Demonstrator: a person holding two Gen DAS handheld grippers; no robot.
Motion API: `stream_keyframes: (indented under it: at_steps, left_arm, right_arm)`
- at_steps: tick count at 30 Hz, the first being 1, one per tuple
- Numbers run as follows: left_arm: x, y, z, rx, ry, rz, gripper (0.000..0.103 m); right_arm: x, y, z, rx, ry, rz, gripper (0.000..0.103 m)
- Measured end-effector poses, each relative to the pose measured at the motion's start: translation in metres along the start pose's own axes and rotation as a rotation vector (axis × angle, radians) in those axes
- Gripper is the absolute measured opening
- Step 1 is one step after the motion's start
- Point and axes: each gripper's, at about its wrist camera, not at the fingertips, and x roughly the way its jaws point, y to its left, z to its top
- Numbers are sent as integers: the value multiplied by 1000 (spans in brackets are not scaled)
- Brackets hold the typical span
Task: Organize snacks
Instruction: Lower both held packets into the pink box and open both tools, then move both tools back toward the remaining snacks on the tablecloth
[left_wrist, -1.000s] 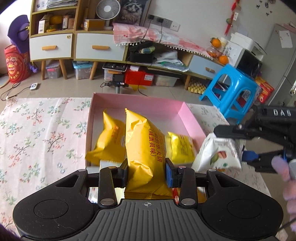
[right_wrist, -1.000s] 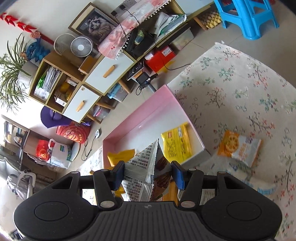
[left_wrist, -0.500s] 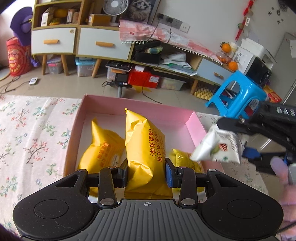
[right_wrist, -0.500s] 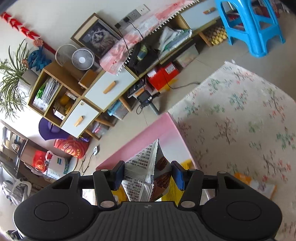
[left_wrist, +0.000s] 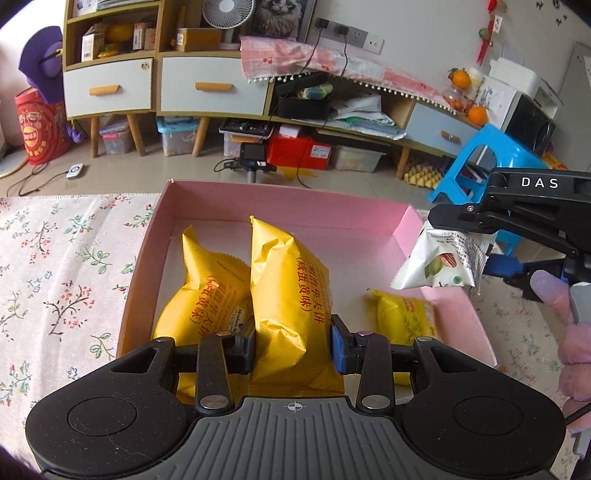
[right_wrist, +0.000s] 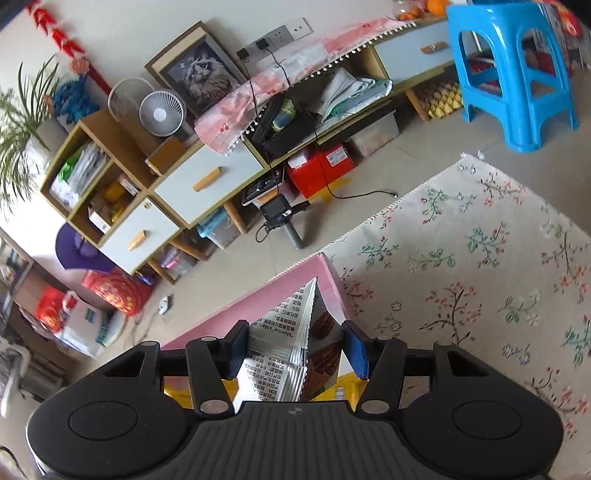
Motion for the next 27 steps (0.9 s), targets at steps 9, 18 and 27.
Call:
stream_keyframes:
  at_steps: [9,18,27]
  left_arm:
    - [-6,-10,-4,82,-27,20,46]
    - [-27,-16,-8,112,-41,10,75]
    - [-63,-22,-16,148,-42,7,88]
  right_arm:
    - [-5,1,-2,-51,-5,-42,61]
    - [-31,5,-3,-83,-22,-30,82]
    - [-68,10,-14,-146,-52,-60,90]
